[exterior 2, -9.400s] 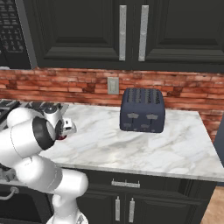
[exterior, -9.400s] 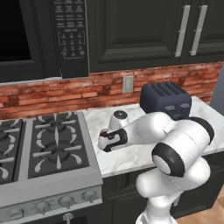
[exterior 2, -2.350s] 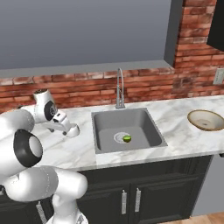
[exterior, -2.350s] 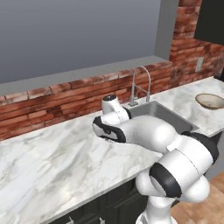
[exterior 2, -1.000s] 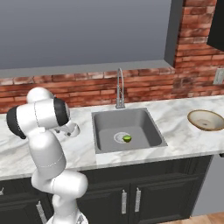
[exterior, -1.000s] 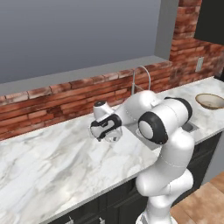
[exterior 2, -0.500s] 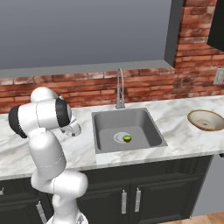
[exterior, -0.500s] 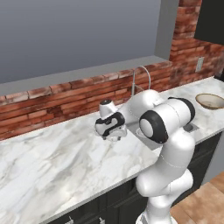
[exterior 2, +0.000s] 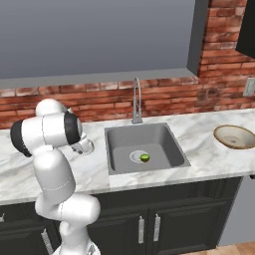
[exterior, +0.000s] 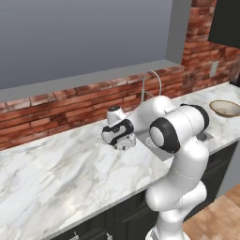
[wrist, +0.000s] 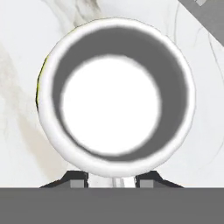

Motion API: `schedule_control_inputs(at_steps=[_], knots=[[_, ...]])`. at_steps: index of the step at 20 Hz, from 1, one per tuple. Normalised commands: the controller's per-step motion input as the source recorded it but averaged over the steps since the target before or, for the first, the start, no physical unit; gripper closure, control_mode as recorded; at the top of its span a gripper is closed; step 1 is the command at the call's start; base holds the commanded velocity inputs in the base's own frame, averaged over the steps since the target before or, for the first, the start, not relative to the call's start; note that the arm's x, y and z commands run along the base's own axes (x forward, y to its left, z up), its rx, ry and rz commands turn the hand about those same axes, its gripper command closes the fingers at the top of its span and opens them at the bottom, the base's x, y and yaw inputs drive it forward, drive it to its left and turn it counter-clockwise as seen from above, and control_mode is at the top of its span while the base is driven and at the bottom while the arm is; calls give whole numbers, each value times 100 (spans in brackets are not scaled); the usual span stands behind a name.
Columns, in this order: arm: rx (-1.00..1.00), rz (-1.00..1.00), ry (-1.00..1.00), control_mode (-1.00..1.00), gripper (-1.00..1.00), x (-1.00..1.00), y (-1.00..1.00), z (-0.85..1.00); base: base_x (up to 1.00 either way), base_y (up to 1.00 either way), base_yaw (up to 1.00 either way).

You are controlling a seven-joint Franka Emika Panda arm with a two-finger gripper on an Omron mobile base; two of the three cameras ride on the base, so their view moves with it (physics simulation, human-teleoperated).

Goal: Clear the mugs and bowl far away from the sink.

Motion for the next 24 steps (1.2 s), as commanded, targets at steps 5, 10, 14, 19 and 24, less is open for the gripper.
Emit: schedule_control_inputs(at_steps=[5, 10, 14, 19, 24], knots=[[6, -1, 0, -100, 100, 0, -3, 0, 0, 0, 0], [9, 0, 0, -100, 100, -10, -14, 32, 0, 0, 0], [10, 7, -2, -100, 100, -48, -29, 55, 0, 0, 0], [7, 16, -12, -100, 100, -93, -33, 61, 0, 0, 0], [0, 21, -13, -100, 100, -92, -40, 79, 0, 0, 0]])
